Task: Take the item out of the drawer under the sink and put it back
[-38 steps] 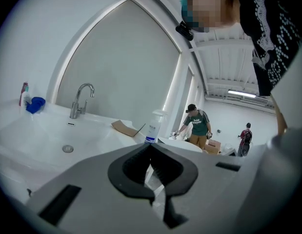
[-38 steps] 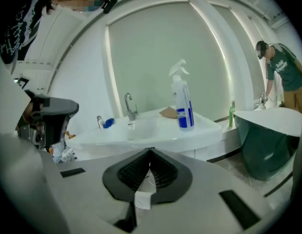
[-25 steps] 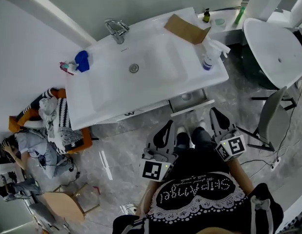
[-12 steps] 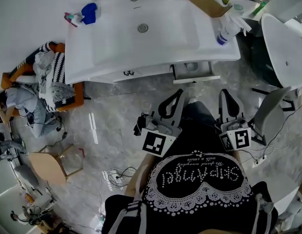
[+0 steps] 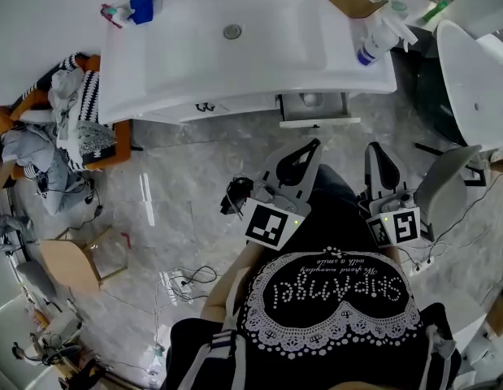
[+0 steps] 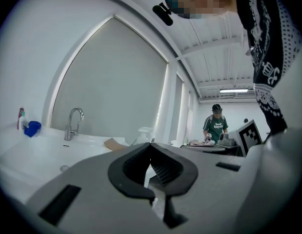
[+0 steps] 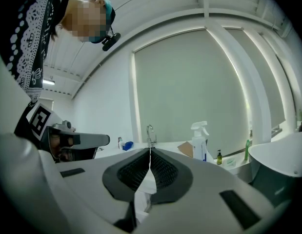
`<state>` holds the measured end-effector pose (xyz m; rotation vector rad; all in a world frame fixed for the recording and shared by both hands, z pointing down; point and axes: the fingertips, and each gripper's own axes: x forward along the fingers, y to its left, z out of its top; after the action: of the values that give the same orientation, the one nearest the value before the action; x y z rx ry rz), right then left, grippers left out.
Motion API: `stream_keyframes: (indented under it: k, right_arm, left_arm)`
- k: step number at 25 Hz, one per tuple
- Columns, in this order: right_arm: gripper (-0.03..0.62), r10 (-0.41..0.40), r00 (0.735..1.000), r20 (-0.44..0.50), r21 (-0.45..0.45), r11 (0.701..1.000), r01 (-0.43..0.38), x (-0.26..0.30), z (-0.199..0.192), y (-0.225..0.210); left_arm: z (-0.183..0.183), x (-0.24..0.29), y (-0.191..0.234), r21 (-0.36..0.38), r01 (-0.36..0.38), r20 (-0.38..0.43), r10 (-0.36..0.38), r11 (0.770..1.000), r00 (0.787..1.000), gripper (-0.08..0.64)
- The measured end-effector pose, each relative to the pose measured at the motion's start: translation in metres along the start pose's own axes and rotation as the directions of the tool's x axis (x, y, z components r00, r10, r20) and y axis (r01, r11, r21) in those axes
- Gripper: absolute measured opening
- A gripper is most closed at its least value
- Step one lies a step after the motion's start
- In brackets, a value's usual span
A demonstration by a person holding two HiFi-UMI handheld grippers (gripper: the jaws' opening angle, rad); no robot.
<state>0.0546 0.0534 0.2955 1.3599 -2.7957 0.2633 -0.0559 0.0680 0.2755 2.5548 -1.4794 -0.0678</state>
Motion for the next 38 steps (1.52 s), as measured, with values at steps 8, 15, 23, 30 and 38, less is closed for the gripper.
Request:
stream_keyframes:
  k: [8,15,23,30,38]
  right_arm:
    - [0.02,0.041,0.999,0.007,-0.035,0.999,-0.04,-0.01,0.018,-0.033]
    - [0.02,0.078,0.997,0.003,-0.036,0.996,-0.078,-0.02,0.01,-0.049]
    - [0.02,0.104,0.995,-0.007,-0.01,0.995,-0.104,-0.023,0.005,-0.054]
    - [0.02,0.088,0.996,-0.001,-0.009,0.996,-0.088,-0.016,0.006,-0.053]
    - [0.02,0.144,0.989,-0.019,-0.032,0.989,-0.144,-0.001,0.002,-0.042]
  left_arm:
    - [0.005,0.031,-0.033,-0.038,0.002,0.025,-0.001,0.999,1.0,0.003]
    - [-0.01,0.047,-0.063,-0.002,0.033,-0.001,-0.033,0.999,0.999,0.003]
    - [-0.019,0.052,-0.071,0.125,0.085,-0.089,-0.074,0.989,0.993,0.003]
    - [-0.019,0.057,-0.079,0.134,0.149,-0.098,-0.136,0.98,0.986,0.003]
    - [-0.036,0.068,-0.1,0.086,0.285,-0.151,-0.27,0.955,0.951,0.003]
